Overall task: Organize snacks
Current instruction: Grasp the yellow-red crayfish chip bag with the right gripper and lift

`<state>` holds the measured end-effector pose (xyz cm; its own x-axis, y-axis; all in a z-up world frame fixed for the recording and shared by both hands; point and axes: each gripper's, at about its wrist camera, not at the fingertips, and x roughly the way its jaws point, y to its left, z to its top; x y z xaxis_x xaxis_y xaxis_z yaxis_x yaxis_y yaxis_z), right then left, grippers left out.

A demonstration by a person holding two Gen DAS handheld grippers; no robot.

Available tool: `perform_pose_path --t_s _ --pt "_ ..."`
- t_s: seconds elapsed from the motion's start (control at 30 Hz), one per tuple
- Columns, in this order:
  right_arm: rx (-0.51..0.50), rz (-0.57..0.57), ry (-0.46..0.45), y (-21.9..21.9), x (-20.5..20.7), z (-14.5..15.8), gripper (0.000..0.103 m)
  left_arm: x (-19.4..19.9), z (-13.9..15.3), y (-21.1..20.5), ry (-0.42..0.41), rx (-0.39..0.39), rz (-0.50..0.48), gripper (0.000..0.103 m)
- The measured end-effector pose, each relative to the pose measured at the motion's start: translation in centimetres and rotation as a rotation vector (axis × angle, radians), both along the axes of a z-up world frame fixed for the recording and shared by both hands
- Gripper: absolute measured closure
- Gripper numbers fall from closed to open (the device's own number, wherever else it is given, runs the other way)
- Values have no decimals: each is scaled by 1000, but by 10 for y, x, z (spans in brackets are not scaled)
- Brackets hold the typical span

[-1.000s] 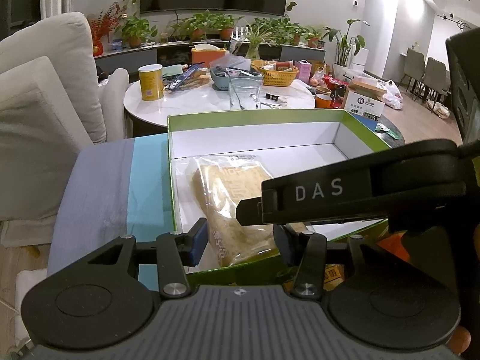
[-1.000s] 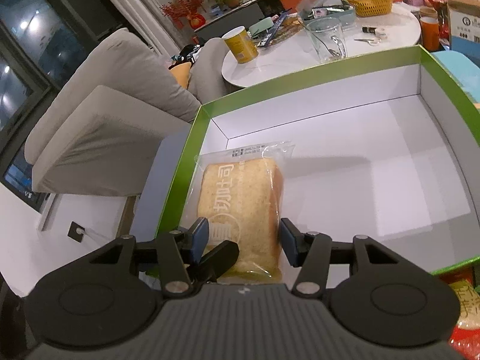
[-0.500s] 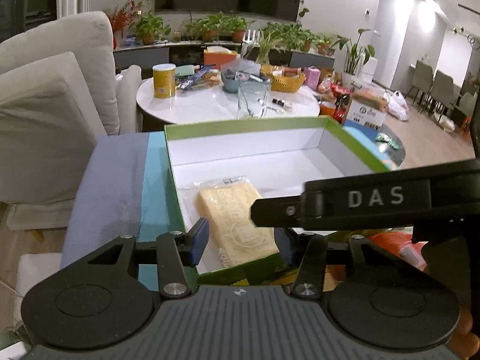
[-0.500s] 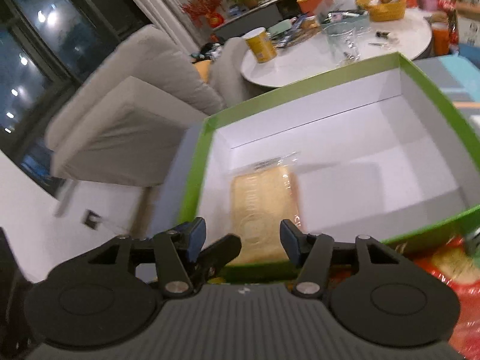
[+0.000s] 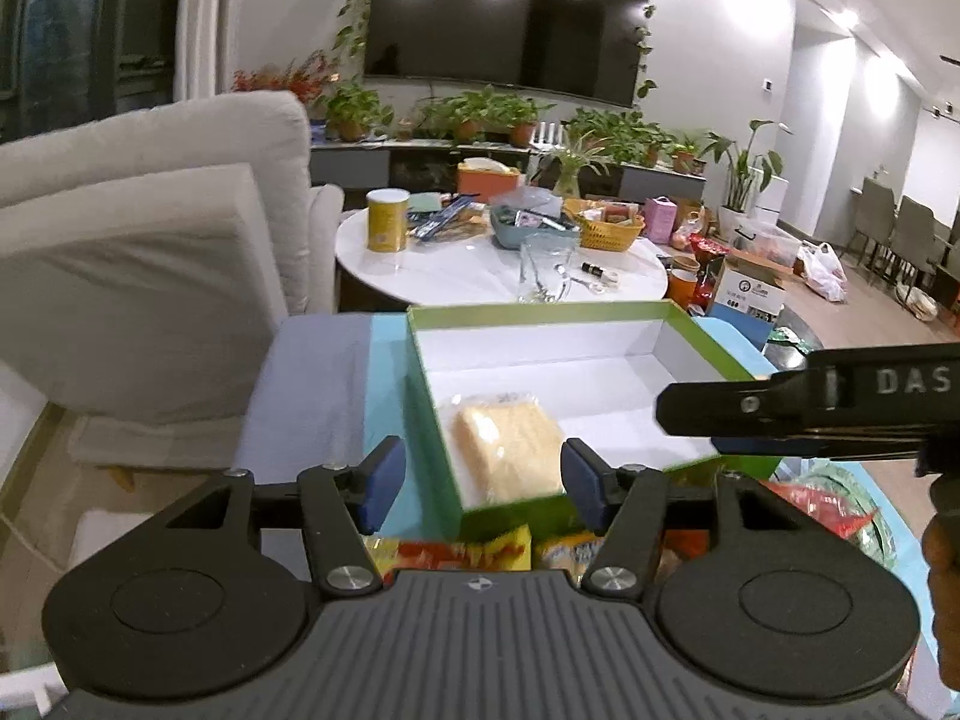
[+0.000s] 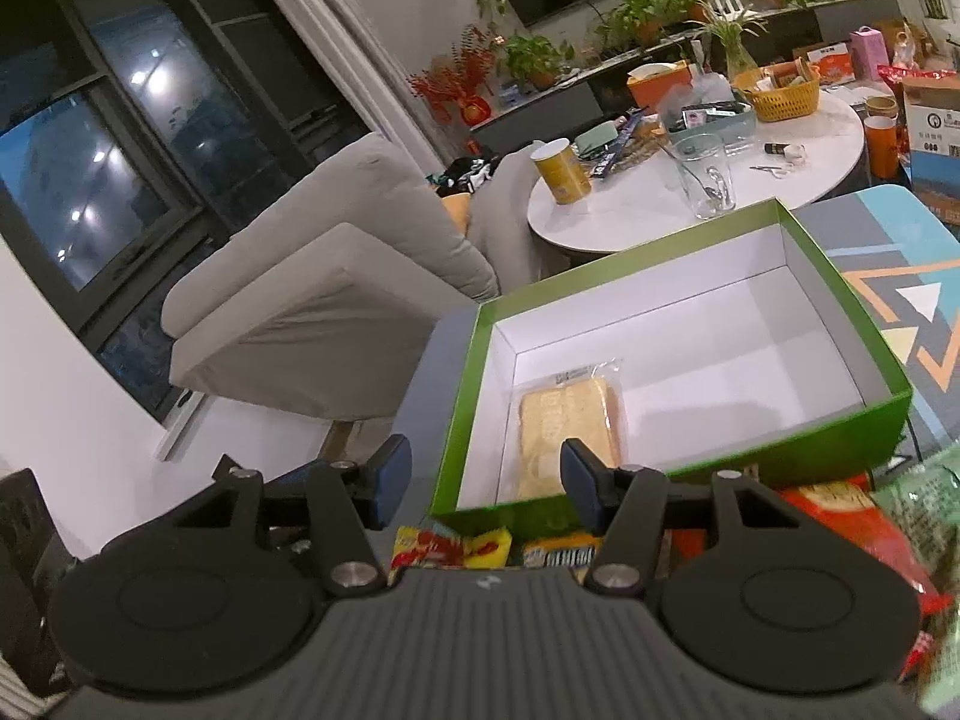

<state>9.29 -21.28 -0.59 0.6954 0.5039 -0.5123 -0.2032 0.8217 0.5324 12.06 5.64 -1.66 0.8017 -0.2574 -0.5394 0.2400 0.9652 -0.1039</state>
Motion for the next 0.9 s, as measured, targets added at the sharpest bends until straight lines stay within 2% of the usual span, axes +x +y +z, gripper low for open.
perform_pose_path --t_s 0.2,0.33,0.63,0.77,0.9 --pt "-4 44 19 7 -16 -7 41 -19 -20 14 64 -5 31 48" --pt "-15 77 47 16 -23 -14 33 -29 -38 21 124 -9 32 48" --pt "-64 125 85 38 -31 -30 32 -30 -70 24 206 10 33 48" --pt "-79 120 94 40 -30 -35 28 -26 -83 29 222 -19 44 34" --pt "-93 118 115 45 -22 -41 28 -26 -91 37 229 -55 47 31"
